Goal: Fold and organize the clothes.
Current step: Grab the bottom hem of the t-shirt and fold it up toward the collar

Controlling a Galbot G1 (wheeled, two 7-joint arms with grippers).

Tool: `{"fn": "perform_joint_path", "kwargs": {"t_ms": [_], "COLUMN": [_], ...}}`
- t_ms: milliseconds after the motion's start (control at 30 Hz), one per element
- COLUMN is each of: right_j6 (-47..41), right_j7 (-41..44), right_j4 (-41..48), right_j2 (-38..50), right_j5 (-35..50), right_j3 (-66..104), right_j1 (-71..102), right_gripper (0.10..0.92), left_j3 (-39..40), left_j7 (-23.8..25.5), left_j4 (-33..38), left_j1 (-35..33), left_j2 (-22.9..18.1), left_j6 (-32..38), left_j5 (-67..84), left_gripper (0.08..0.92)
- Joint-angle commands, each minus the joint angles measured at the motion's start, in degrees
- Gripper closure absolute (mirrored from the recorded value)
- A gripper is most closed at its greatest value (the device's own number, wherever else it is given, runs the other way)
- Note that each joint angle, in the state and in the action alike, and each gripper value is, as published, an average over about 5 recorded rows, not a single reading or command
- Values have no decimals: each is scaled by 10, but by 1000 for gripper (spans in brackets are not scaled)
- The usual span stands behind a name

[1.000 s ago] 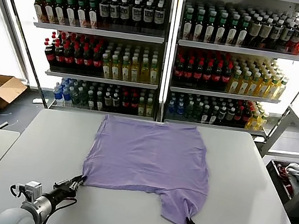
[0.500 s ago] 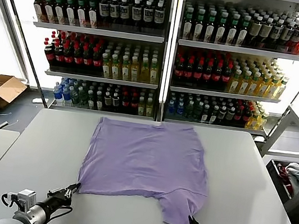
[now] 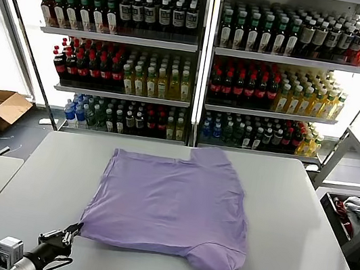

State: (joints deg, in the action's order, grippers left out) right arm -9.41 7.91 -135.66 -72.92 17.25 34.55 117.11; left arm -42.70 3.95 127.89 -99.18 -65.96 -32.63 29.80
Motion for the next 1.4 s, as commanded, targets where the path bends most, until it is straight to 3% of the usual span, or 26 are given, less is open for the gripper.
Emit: {"fn": "perform_joint_path", "kwargs": {"t_ms": [33, 467, 900, 1167, 1267, 1400], "right_j6": [13, -7, 8, -13, -17, -22], "right_j7": [-12, -75, -94, -90, -89, -90], "right_j4": [-9, 85, 270, 378, 385, 361], "right_j2": [4, 45, 84, 81, 75, 79], "right_j5": [23, 116, 128, 97, 87, 87], "right_j3": [-7, -47, -99, -168, -176, -165], "right_j1": [-34, -301, -467, -551, -556, -539], "right_gripper": [915, 915, 915, 912, 869, 754], "left_j3": [-31, 31, 127, 165, 163, 147], "left_j7": [-4, -2, 9, 19, 22, 20], "left_j4": [43, -50, -243, -325, -329, -316], "left_j1": [-11, 193, 356, 401, 400, 384], "left_j2": [18, 90, 83, 61, 56, 59], "left_j6": [-5, -4, -4, -4, -4, -4], "left_j5": [5, 102, 89, 55, 41, 39], "left_gripper": [916, 915, 916, 915, 902, 805]}}
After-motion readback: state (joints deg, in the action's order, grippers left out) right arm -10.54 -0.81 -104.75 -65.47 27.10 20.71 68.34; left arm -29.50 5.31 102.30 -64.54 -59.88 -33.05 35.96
